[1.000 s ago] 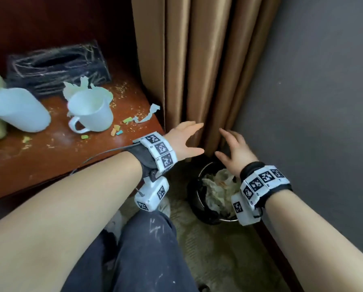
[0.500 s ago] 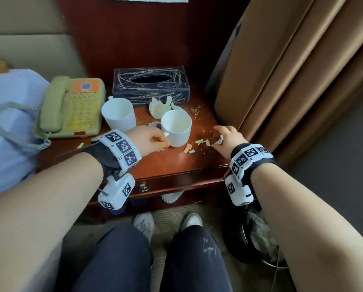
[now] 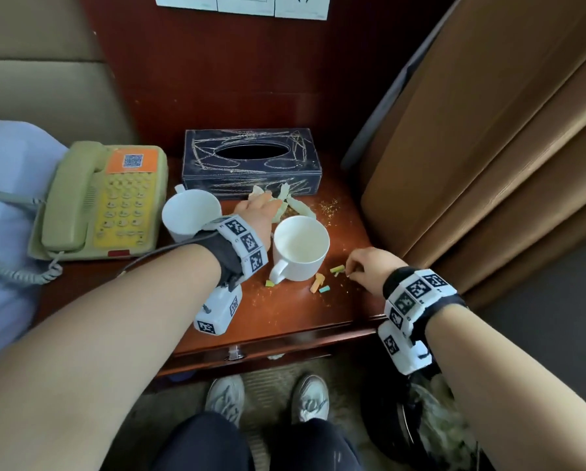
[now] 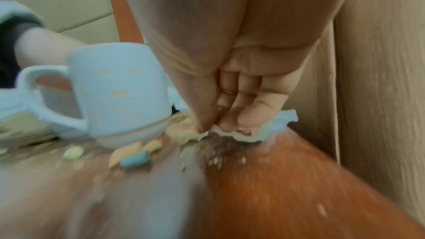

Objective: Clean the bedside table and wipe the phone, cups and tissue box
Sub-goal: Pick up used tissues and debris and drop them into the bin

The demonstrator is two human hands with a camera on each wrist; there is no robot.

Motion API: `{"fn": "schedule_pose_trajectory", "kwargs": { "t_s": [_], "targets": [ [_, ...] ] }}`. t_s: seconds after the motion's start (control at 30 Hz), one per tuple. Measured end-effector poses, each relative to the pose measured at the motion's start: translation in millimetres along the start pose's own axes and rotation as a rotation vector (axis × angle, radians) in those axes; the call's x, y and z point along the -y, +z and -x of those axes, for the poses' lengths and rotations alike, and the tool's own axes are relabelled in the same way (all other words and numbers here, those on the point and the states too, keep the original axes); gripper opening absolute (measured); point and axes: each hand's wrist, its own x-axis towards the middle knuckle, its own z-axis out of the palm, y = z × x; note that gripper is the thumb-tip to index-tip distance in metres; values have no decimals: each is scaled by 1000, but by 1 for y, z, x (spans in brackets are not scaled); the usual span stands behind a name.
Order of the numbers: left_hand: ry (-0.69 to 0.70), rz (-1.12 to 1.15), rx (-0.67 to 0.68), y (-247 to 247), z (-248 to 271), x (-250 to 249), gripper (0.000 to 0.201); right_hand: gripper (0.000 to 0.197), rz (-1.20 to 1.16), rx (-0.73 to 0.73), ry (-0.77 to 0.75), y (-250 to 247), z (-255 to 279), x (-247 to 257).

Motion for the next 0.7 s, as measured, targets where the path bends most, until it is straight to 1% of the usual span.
{"fn": "schedule_pose_trajectory", "kwargs": {
  "t_s": [0.1,0.17,0.23,0.3,0.33,0.4,0.43,0.47,0.5,0.57,0.63,0.67,0.7],
  "targets": [
    [-4,-45,53,2,-17,-3,92,10,-58,-181,-15,-18,-13,-10],
    [-1,-70,60,7,-27,3,94,11,-33,-241,-40,-29,-26,-10],
    [10,-84,75,14,-33,12,90,11,15,-204,-106,-36,-39,0],
    [20,-103,58,20,-35,16,86,15,51,-121,-184,-38,-51,14],
    [17,-110,31,23,-35,17,81,22,76,-80,-220,-39,-55,20],
    [6,-136,-40,27,-35,16,64,40,141,-4,-282,-38,-60,33],
    [13,-169,-75,28,-35,15,58,47,168,35,-292,-37,-61,38],
    [26,-205,-98,28,-35,14,53,49,185,64,-288,-37,-61,43],
    [30,-227,-104,30,-36,14,50,46,191,81,-287,-35,-62,45],
    [22,-237,-89,31,-35,14,46,46,252,65,-299,-33,-65,46],
    [20,-223,-44,32,-33,12,42,57,341,40,-311,-30,-69,44],
    [30,-212,-26,32,-31,12,40,62,349,47,-292,-28,-70,42],
    [35,-201,-5,31,-30,11,40,61,319,50,-257,-27,-71,41]
  ]
}}
